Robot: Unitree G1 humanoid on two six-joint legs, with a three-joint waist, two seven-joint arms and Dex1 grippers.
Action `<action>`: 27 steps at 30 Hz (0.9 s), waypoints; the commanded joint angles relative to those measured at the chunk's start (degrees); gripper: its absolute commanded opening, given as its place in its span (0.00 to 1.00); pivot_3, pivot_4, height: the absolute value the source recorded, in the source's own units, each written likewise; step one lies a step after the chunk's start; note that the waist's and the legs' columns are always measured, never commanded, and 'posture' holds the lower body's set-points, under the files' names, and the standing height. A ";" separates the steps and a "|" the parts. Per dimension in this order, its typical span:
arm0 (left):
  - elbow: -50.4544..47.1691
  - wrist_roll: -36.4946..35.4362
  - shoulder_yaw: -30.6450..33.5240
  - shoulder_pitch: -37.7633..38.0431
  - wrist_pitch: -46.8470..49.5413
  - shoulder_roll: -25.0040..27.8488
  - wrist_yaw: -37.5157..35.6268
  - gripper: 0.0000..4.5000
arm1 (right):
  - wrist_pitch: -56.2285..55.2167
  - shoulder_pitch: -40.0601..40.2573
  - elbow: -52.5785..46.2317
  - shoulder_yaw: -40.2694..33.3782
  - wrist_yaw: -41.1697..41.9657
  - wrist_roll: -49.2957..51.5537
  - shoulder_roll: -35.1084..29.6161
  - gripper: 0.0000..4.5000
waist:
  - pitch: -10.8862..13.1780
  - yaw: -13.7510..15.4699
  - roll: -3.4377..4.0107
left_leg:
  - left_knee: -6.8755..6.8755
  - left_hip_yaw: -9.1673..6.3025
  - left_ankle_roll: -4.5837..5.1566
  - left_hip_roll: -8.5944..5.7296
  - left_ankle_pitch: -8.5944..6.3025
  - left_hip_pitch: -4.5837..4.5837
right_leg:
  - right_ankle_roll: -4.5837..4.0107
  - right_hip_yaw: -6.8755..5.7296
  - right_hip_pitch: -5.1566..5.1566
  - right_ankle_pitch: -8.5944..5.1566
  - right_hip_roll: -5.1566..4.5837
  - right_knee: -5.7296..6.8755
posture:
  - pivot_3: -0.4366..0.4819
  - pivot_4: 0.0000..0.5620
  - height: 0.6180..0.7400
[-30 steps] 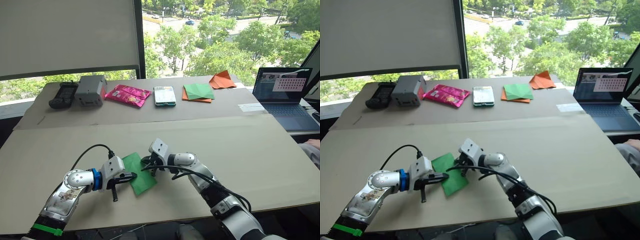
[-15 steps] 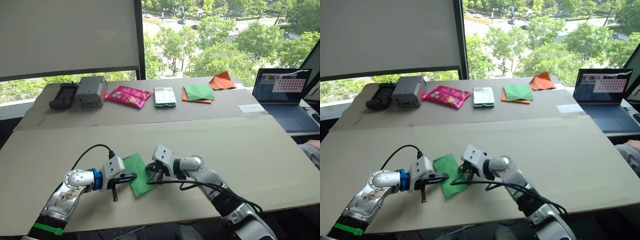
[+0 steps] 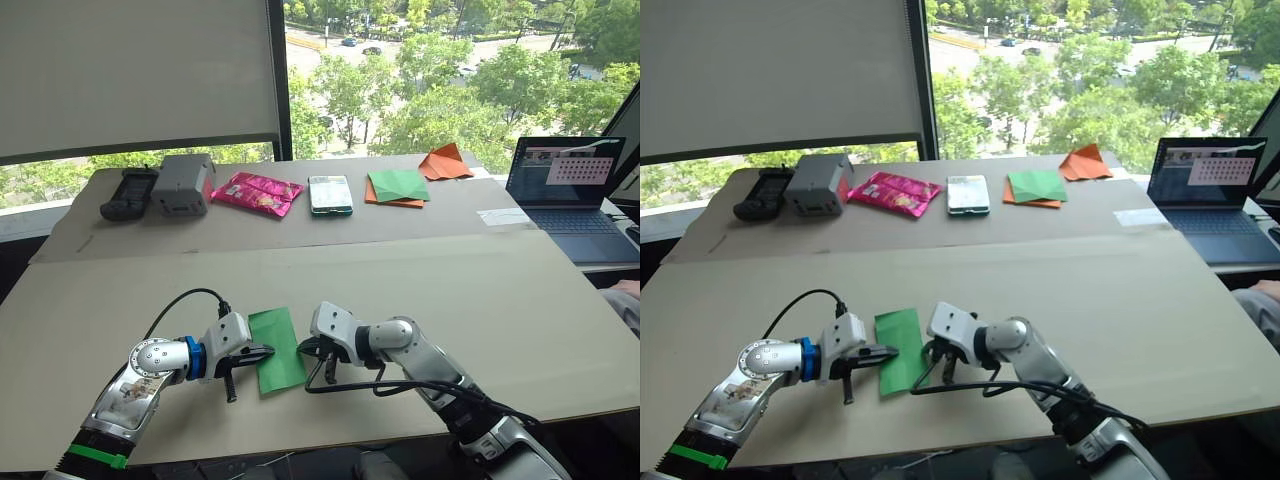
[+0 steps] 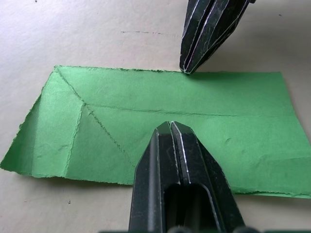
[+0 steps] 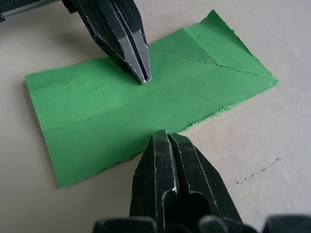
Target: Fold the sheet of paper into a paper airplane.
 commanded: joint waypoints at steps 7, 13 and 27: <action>1.41 1.51 -0.83 -0.18 0.38 0.28 -0.25 0.00 | 0.21 0.49 3.99 -0.69 1.55 2.09 1.37 0.02 | 0.32 -0.27 -0.07 | 0.00 0.00 0.00 0.00 0.00 -0.02 | 0.01 0.00 -0.05 0.01 0.01 0.02 | 0.48 0.27 1.00; 1.44 1.59 -0.73 -0.23 0.41 0.24 -0.24 0.00 | -1.27 0.13 4.64 -1.60 1.12 2.87 2.58 0.02 | 0.37 -0.43 -0.14 | 0.00 -0.03 0.01 0.00 0.01 -0.01 | 0.02 0.00 -0.07 0.01 0.03 0.04 | 0.48 0.27 1.00; 1.10 1.65 -0.57 -0.03 0.49 0.50 -0.37 0.00 | -3.20 0.20 1.51 -5.08 1.30 5.64 3.46 0.02 | 0.76 -0.44 -0.10 | 0.00 -0.04 0.01 0.00 0.01 -0.02 | 0.03 0.01 -0.10 0.03 0.04 0.04 | 0.48 0.27 1.00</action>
